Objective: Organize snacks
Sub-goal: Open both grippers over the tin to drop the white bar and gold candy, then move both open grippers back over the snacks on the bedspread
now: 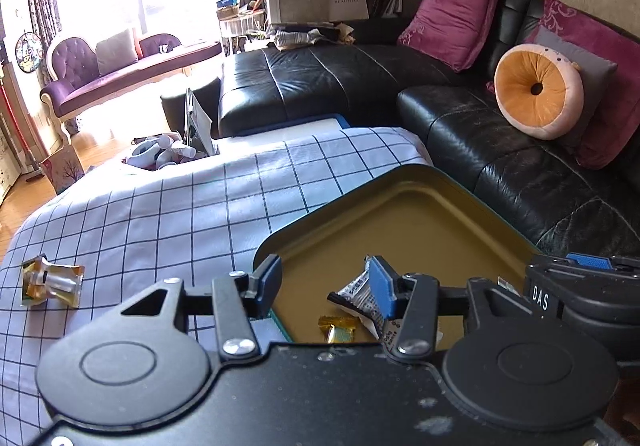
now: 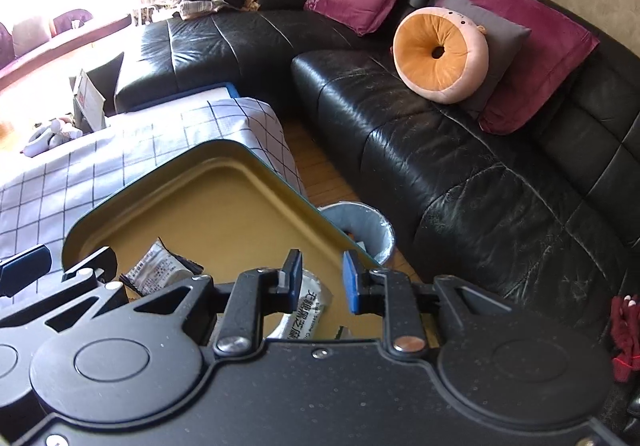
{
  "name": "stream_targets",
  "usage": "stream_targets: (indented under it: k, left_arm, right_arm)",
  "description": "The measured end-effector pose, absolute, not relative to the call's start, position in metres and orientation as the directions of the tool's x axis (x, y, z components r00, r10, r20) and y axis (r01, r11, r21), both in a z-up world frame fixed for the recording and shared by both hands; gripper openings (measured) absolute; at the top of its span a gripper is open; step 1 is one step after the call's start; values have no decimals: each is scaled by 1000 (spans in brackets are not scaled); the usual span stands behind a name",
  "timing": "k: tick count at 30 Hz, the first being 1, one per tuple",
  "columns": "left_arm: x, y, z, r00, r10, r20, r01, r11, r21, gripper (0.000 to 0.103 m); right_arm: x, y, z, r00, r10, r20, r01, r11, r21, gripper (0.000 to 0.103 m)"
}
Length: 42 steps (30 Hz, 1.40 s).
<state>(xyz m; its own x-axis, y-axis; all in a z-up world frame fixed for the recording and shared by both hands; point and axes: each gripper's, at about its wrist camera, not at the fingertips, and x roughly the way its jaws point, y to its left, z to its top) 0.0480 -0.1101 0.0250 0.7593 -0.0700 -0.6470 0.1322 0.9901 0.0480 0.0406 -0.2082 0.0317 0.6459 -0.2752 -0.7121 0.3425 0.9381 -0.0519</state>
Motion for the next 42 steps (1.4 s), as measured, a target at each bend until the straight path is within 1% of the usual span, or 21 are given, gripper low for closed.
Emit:
stream_targets:
  k: [3, 6, 8, 10, 12, 17, 20, 25, 30, 33, 39, 42]
  left_arm:
    - [47, -109, 26, 788, -59, -613, 110, 993, 46, 50]
    - [46, -107, 25, 804, -54, -592, 87, 996, 27, 50]
    - [48, -106, 25, 787, -71, -613, 95, 995, 6, 50]
    - [51, -103, 26, 752, -118, -648, 130, 991, -30, 50]
    - [51, -100, 27, 749, -141, -648, 138, 989, -57, 50]
    - [45, -100, 29, 777, -108, -620, 121, 992, -21, 52]
    - [43, -101, 29, 784, -81, -616, 104, 995, 2, 52]
    - [48, -90, 30, 777, -65, -626, 68, 998, -20, 52]
    - [50, -68, 34, 779, -61, -625, 36, 998, -54, 51]
    - [50, -55, 37, 787, -27, -616, -2, 999, -48, 52]
    - [56, -20, 36, 757, -1, -654, -58, 996, -69, 52]
    - [58, 2, 34, 745, 24, -667, -95, 993, -70, 51]
  right_arm:
    - [39, -217, 34, 664, -245, -706, 344, 939, -3, 32]
    - [37, -220, 34, 670, -259, -695, 360, 933, 0, 33]
    - [38, -220, 33, 665, -282, -692, 378, 926, -13, 34]
    - [38, -220, 32, 664, -289, -690, 384, 923, -18, 37]
    - [38, -221, 30, 665, -289, -688, 390, 921, -10, 38]
    - [42, -218, 25, 638, -332, -695, 426, 904, -40, 38]
    - [42, -221, 23, 644, -313, -698, 434, 901, -4, 38]
    - [37, -217, 24, 677, -347, -649, 451, 893, -7, 38]
    - [45, -208, 25, 659, -317, -682, 400, 916, -39, 38]
    - [48, -197, 26, 660, -299, -689, 382, 924, -35, 38]
    - [48, -180, 31, 698, -192, -690, 326, 943, 68, 38]
    - [49, -167, 31, 712, -134, -690, 273, 957, 95, 37]
